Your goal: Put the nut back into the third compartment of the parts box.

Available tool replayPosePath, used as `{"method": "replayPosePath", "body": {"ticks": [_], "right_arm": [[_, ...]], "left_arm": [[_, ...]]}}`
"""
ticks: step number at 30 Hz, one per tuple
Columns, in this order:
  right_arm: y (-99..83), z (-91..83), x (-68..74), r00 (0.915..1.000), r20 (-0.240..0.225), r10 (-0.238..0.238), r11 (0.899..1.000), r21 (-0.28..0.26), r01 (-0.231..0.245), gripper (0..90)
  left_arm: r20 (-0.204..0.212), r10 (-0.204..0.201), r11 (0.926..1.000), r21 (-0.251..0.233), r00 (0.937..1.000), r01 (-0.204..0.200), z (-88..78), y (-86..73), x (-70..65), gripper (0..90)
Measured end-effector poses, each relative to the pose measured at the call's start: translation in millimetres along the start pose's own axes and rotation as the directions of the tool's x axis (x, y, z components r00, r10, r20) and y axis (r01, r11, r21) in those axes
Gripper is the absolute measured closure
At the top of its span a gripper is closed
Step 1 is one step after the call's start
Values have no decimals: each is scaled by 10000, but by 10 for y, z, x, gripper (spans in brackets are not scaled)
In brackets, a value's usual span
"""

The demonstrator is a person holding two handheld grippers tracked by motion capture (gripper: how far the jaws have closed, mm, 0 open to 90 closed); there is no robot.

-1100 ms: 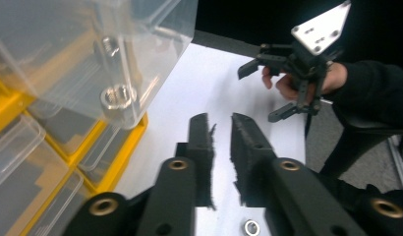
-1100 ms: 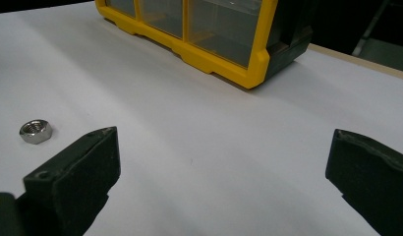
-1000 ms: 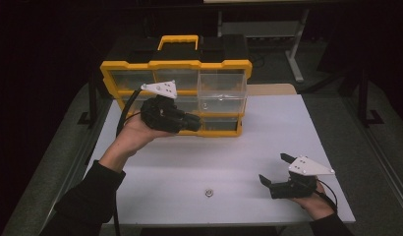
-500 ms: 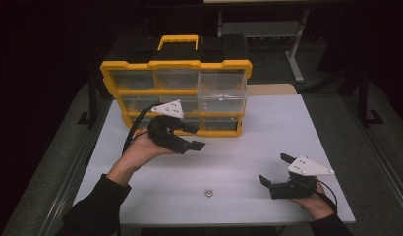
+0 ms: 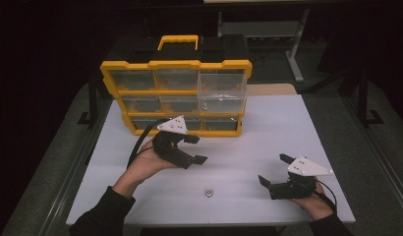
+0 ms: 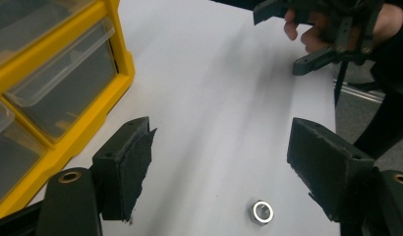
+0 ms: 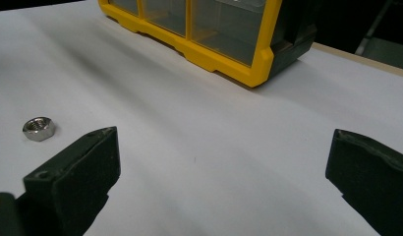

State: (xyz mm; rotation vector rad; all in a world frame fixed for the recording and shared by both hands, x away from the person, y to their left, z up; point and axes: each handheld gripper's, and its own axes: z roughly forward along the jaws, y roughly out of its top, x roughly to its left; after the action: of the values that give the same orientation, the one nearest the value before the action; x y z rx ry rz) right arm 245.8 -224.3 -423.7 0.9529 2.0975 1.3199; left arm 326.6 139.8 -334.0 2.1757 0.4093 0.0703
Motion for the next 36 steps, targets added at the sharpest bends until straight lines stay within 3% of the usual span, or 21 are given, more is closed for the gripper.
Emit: {"method": "replayPosePath", "body": {"ticks": [13,22,24,27,36], "right_arm": [[-11,6,-7,10000,-26,-5,10000,23,5,0],[-17,5,-14,10000,-7,-12,10000,51,12,0],[-19,1,-13,10000,-1,26,10000,76,-26,0],[-21,1,-14,10000,3,39,10000,91,-39,0],[-22,-2,-22,10000,50,23,10000,38,-23,0]], "left_arm": [[241,14,10000,4,9997,-14,257,-261,-97,236],[401,70,9990,446,9992,-88,443,-412,-175,235],[477,-113,9992,377,9988,95,484,-449,-205,235],[525,-20,9991,428,9986,-2,539,-514,-217,235],[561,-167,9956,935,9983,114,648,-651,-283,256]]}}
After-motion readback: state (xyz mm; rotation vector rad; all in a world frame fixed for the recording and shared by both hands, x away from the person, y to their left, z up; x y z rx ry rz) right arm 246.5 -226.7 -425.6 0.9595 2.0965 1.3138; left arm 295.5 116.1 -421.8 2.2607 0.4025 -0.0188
